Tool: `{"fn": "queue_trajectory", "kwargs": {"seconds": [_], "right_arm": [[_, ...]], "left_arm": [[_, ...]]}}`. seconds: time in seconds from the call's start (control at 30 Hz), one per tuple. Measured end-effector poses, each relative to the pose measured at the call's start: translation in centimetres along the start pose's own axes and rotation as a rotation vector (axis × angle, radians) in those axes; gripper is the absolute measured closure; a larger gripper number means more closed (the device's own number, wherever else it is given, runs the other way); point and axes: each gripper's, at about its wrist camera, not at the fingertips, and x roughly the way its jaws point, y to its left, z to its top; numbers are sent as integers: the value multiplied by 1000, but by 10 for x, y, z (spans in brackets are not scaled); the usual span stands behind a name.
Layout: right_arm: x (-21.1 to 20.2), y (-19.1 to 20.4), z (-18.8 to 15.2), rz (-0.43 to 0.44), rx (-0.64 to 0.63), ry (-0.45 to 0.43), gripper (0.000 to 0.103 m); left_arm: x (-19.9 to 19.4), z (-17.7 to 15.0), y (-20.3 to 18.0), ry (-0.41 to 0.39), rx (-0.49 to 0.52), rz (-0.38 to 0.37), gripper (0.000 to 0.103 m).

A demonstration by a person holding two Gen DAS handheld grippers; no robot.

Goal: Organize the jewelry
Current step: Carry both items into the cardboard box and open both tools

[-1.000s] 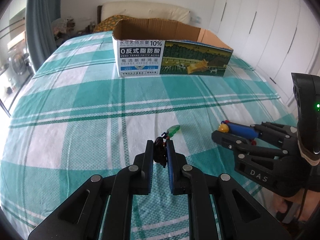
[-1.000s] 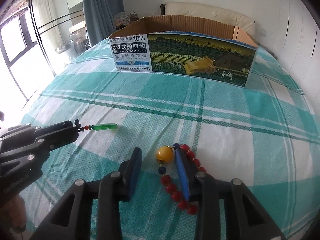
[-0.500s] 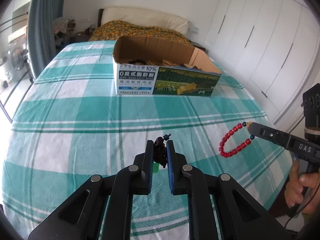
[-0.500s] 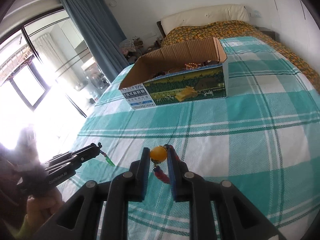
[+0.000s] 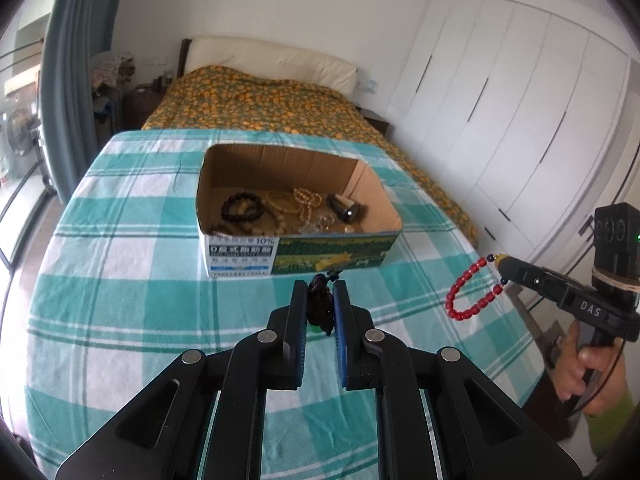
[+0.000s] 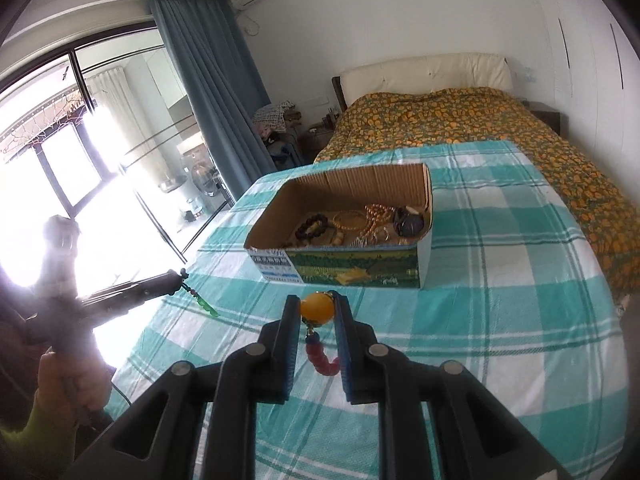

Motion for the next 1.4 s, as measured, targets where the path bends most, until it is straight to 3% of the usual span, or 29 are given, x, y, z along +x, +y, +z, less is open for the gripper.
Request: {"fn": "queue_trajectory", "kwargs": {"seconds": [0.23,0.47,0.7,1.03,1.07,1.1,1.17,1.27,1.4], "right_arm": [[11,-6,63,15,-25,-61,85],[54,-16,111,25,-21,-68,85],[124,-35,123,-12,-26,48,85],[223,-57,103,-45,-6,237,84],[228,-57,101,-43,2,251,80],[229,-56,99,-39,9,256,73],[223,-54,97,-39,13,231,69],[204,-47,100,-61,7,184,66],[181,-31,106,-103,-27,131,39]], "left_arm": [[14,56,2,-41,38,44,92],[57,92,13,-32,51,77,92],[114,100,29,29,34,98,92],[173,88,48,117,15,174,87],[173,87,50,122,10,187,74],[173,85,51,124,2,198,50],[164,82,52,99,-4,232,22],[147,79,44,60,34,269,12],[127,79,24,20,91,350,2]]}}
